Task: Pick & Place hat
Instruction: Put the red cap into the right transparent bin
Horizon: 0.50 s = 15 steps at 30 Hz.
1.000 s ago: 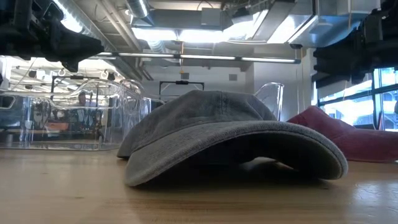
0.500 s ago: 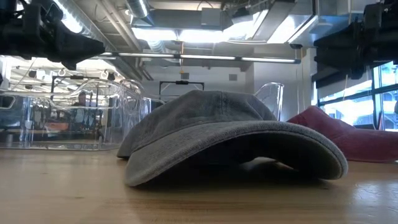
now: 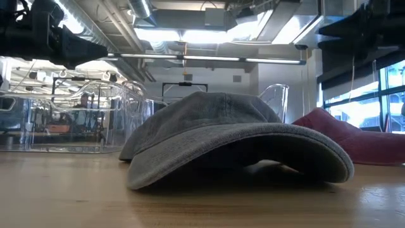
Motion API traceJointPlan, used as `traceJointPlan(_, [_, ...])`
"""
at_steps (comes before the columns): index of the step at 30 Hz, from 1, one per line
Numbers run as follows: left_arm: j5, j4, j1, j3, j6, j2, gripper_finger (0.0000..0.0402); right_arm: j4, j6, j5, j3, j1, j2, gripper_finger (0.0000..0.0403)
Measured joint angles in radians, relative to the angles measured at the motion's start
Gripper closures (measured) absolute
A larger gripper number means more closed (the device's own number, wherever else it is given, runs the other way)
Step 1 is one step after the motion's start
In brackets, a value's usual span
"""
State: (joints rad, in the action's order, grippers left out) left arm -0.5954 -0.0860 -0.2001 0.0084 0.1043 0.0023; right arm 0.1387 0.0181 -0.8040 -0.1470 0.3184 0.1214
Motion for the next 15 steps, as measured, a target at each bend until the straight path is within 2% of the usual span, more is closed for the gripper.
traceJointPlan(5, [-0.037, 0.000, 0.000, 0.000, 0.011, 0.000, 0.0306, -0.157, 0.084, 0.007, -0.132, -0.028, 0.158, 0.0169])
traceJointPlan(15, [-0.042, 0.000, 0.000, 0.000, 0.013, 0.000, 0.0306, -0.662, 0.428, 0.220, -0.478, -0.096, 0.556, 0.0192])
